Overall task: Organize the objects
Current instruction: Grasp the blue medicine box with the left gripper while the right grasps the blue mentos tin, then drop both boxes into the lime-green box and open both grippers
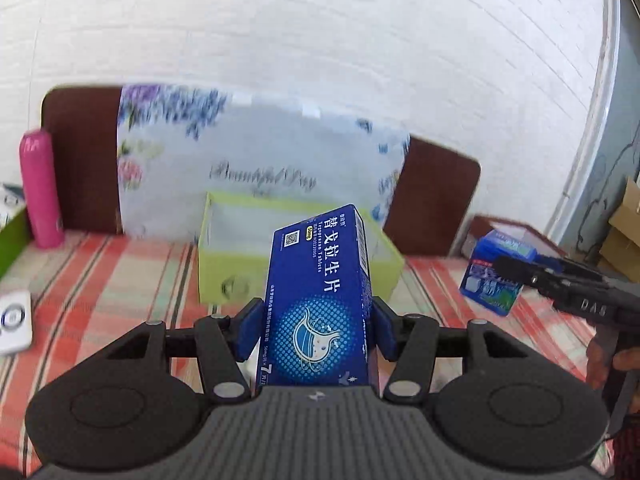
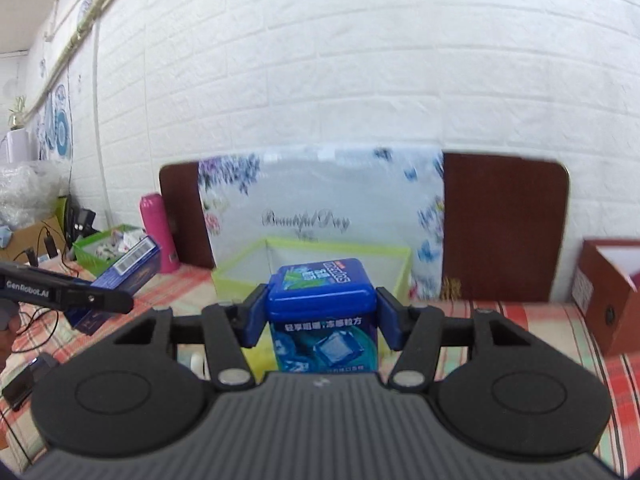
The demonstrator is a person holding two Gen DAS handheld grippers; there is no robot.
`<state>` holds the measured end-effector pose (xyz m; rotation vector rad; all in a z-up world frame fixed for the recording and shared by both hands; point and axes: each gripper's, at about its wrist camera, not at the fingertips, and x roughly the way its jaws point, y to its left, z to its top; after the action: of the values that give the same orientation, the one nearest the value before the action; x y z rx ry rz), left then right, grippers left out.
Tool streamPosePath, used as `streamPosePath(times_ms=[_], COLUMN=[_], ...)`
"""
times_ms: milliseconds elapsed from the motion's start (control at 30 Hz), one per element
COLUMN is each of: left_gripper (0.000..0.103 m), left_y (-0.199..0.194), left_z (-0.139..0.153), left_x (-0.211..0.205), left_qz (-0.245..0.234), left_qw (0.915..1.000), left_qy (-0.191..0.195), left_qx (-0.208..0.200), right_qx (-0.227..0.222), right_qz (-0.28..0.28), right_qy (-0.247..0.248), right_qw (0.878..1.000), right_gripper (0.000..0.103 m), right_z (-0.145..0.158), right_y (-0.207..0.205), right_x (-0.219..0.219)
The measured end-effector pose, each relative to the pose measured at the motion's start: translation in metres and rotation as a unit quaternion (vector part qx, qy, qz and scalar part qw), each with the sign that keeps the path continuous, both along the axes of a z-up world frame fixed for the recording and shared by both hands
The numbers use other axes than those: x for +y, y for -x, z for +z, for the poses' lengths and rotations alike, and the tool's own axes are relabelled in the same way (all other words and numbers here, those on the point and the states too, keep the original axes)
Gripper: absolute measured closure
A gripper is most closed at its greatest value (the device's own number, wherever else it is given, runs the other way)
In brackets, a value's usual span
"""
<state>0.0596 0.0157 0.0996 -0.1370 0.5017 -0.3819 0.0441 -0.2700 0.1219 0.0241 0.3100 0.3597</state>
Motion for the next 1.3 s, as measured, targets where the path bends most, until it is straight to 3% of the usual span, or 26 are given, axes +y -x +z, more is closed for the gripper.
streamPosePath(times_ms=[267, 533, 567, 600, 667, 733, 800, 833, 967, 1100, 1167, 1300], left_gripper=[0.044, 0.044, 0.045, 0.053, 0.053, 0.042, 0.020, 0.020, 0.020, 0.020, 0.019, 0.018], left_y=[-0.101, -0.197, -0.203, -0.209, -0.220, -0.228, -0.234, -0.234, -0.225, -0.197, -0.176, -0.128], left_z=[0.017, -0.029, -0.034, -0.038, -0.045, -0.051, -0.057, -0.058, -0.056, -0.036, -0.026, -0.013], left_x=[-0.015, -0.020, -0.019, -0.020, -0.020, -0.019, -0.021, -0.022, -0.015, -0.008, -0.008, -0.008], left_qz=[0.035, 0.069, 0.068, 0.066, 0.061, 0.058, 0.061, 0.065, 0.078, 0.085, 0.081, 0.068], left_qw=[0.9990, 0.9952, 0.9950, 0.9951, 0.9951, 0.9951, 0.9945, 0.9941, 0.9927, 0.9933, 0.9945, 0.9965], left_qy=[0.026, 0.019, 0.017, 0.016, 0.015, 0.017, 0.010, 0.003, -0.002, 0.009, 0.011, 0.022], left_qx=[-0.008, 0.067, 0.071, 0.072, 0.076, 0.078, 0.085, 0.087, 0.092, 0.078, 0.065, 0.042], right_qx=[0.002, 0.069, 0.076, 0.082, 0.094, 0.107, 0.121, 0.127, 0.079, 0.034, 0.013, -0.017], right_qz=[-0.018, -0.033, -0.031, -0.028, -0.025, -0.024, -0.020, -0.019, -0.044, -0.062, -0.070, -0.070], right_qy=[0.000, 0.004, 0.006, 0.008, 0.012, 0.013, 0.028, 0.037, 0.028, 0.015, 0.001, -0.018], right_qw=[1.000, 0.997, 0.997, 0.996, 0.995, 0.994, 0.992, 0.991, 0.996, 0.997, 0.997, 0.997], right_gripper=[0.048, 0.048, 0.048, 0.048, 0.048, 0.048, 0.047, 0.046, 0.016, 0.013, 0.000, 0.000], right_z=[-0.009, -0.060, -0.065, -0.071, -0.082, -0.092, -0.102, -0.105, -0.089, -0.056, -0.042, -0.022], right_y=[-0.096, -0.188, -0.196, -0.204, -0.218, -0.230, -0.240, -0.243, -0.227, -0.193, -0.168, -0.114], right_x=[0.029, 0.039, 0.041, 0.042, 0.046, 0.051, 0.056, 0.058, 0.046, 0.028, 0.020, 0.009])
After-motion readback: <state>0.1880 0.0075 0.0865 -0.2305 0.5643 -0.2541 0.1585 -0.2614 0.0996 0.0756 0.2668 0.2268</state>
